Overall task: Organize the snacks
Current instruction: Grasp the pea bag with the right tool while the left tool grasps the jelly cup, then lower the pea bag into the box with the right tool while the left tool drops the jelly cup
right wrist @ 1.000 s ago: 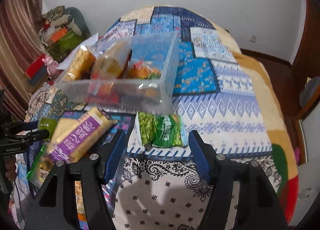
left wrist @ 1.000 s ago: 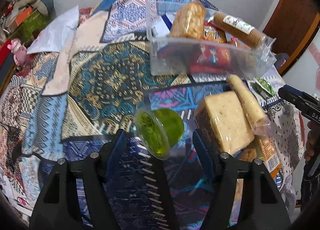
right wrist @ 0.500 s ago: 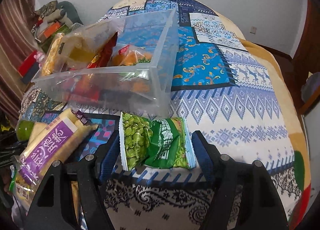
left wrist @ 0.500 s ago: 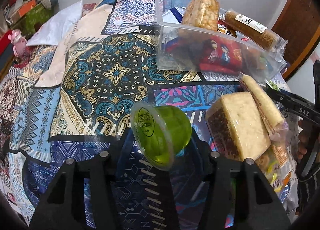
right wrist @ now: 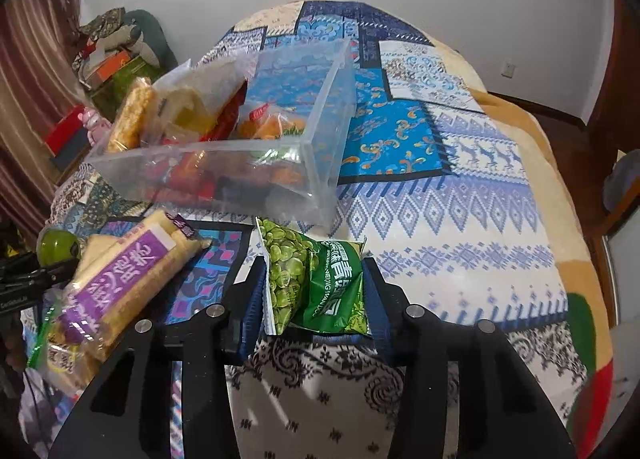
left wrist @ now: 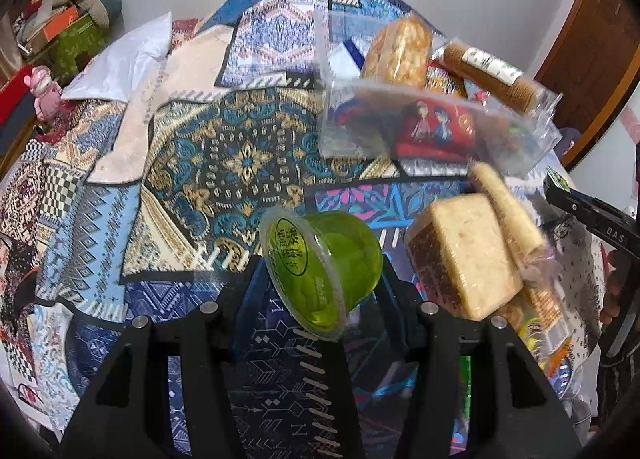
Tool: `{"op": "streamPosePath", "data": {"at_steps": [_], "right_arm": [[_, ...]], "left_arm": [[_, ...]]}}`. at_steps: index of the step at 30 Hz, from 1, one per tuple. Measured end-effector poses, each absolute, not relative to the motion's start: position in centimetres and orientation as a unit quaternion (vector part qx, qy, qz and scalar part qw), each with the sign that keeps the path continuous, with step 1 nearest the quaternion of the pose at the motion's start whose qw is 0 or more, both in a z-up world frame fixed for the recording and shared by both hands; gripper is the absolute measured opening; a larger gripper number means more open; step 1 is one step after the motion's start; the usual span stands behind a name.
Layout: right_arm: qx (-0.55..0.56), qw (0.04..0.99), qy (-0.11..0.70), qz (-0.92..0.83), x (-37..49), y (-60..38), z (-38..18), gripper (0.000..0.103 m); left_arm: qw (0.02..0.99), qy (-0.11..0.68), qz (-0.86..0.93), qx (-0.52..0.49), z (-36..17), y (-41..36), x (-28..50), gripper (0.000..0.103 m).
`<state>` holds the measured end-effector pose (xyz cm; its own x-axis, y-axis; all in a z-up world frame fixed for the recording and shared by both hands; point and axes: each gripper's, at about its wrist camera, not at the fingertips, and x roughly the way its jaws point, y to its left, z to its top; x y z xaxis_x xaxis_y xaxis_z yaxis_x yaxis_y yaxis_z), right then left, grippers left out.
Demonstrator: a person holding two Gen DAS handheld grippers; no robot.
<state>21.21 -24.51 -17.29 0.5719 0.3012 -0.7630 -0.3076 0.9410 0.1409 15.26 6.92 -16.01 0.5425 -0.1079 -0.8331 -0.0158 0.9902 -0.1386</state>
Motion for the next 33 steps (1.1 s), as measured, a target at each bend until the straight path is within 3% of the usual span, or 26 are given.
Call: {"op": "streamPosePath", "data": {"at_steps": [7,9,33], "right_arm": [[0.008,0.9,0.397,0.178,20.4,-24.8,-14.0,0.042],[0.01,0.904,0.386,0.184,20.3,-24.5,-13.0,0.042],[0.028,0.919,0.341,0.197,26.0,-21.5,-10.7,0.042]], "left_arm": [[0.891,0.448,-0.036,-0.058,-12.7,6.5,15.7,0.054],[0.894,0.442,-0.044,-0.056,-11.7,6.1,16.0,0.044],[0.907,0.4,-0.125,-0.038,-8.0,-1.4,24.7,0.044]]}}
